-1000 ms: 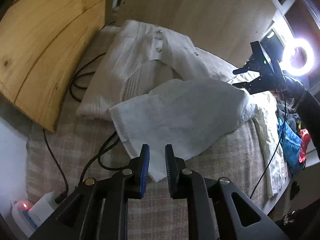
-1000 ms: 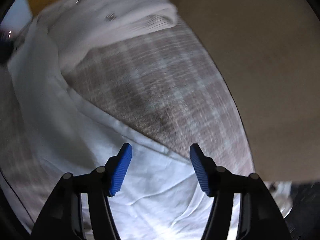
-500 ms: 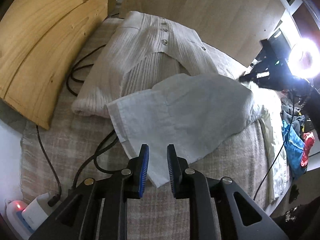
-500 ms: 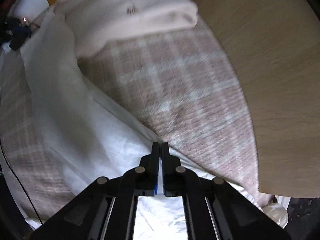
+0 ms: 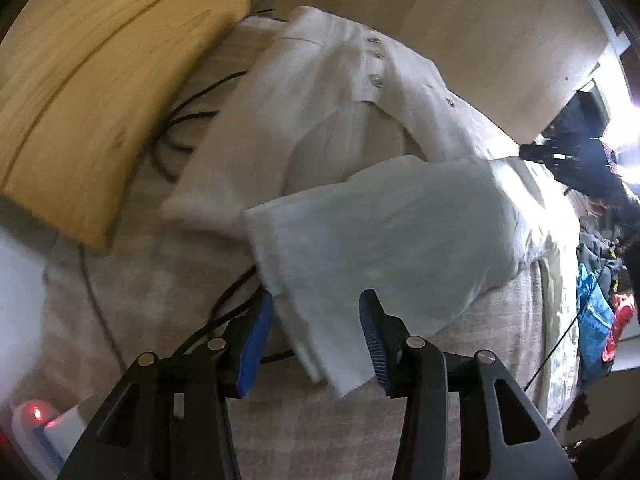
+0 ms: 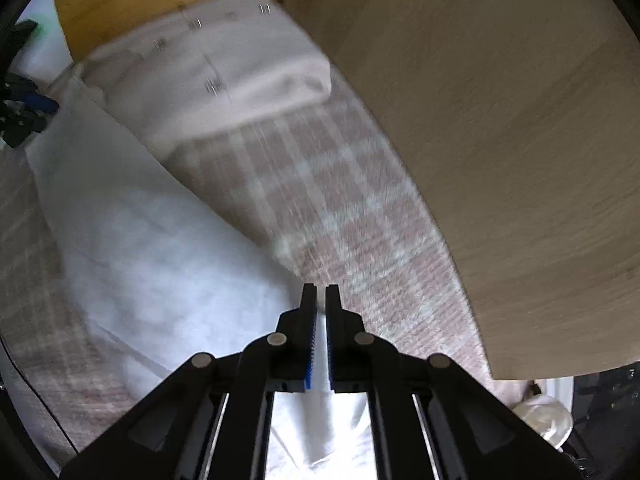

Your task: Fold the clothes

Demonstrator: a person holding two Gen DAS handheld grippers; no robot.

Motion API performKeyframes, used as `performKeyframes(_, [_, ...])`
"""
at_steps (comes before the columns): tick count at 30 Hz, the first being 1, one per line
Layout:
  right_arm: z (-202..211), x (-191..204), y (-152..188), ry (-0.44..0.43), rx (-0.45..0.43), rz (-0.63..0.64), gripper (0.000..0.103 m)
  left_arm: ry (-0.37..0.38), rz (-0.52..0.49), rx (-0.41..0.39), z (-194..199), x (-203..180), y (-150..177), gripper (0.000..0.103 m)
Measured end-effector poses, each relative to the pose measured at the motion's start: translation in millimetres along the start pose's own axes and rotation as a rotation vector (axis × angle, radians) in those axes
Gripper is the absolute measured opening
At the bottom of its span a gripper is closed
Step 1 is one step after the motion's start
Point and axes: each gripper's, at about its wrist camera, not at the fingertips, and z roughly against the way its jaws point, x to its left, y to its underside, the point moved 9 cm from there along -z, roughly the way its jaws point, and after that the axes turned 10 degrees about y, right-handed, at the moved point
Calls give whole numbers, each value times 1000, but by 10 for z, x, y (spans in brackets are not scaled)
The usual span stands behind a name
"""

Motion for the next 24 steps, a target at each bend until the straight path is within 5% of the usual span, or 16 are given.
performKeyframes(7, [270,749,-149,-173,-61,48,5,-48,-25,-16,16,25,-94,47])
performKeyframes(14, [53,1168,-92,-214,-31,49,5,-78,-72,-14,-103,3,-239,50])
performKeyframes(24, [48,1240,-74,-231,-4,-15,5,27,-148,-22,-68,-240,-244,41])
